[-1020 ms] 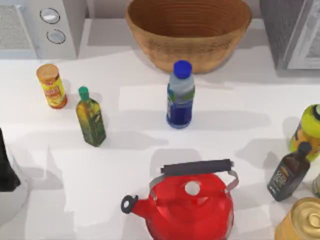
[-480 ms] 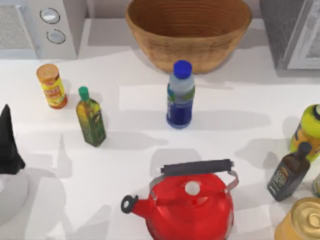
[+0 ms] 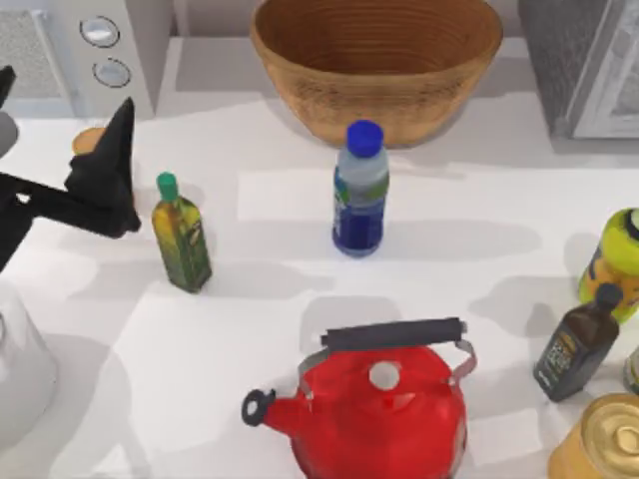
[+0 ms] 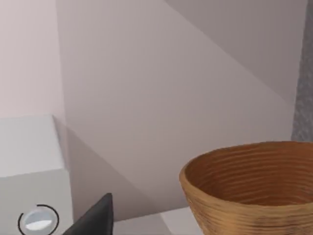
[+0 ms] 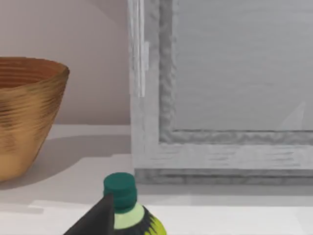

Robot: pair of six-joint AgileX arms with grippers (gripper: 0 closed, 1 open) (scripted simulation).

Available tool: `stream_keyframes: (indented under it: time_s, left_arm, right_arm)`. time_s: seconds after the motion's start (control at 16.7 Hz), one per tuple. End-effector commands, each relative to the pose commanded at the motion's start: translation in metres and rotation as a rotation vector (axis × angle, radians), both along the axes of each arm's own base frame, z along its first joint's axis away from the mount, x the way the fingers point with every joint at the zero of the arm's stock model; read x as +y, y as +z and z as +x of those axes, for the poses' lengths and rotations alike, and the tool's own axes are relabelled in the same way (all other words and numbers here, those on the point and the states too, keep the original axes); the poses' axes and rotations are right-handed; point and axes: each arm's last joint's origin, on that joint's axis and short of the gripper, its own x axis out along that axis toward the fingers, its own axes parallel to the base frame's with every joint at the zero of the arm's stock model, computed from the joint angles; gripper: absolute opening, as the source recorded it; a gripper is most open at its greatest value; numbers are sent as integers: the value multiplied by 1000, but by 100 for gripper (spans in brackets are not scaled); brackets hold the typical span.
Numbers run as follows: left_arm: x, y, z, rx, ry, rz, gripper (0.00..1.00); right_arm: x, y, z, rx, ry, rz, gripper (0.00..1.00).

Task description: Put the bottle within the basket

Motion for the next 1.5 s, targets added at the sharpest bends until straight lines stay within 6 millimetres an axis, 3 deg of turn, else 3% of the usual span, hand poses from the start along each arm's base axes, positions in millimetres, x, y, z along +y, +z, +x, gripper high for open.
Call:
stream_keyframes:
  time_s: [0.18, 0.3, 0.6, 0.78, 1.02, 1.2, 1.5]
  left_arm:
    - [-29, -7, 38, -8, -112, 1, 100]
    - [-51, -22, 61, -9, -184, 3, 100]
    - [-102, -88, 98, 10, -338, 16, 100]
    - [-121, -134, 103, 34, -402, 27, 100]
    - [-127, -181, 100, 75, -437, 43, 100]
    - [-124, -195, 97, 95, -436, 50, 100]
    - [-123, -195, 97, 96, -433, 50, 100]
  right_arm:
    - [0, 0, 0, 0, 0, 0, 100]
    - [0, 0, 0, 0, 0, 0, 100]
    - [0, 0, 0, 0, 0, 0, 100]
    - [0, 0, 0, 0, 0, 0, 100]
    - [0, 0, 0, 0, 0, 0, 100]
    - [0, 0, 0, 0, 0, 0, 100]
    - [0, 0, 0, 0, 0, 0, 100]
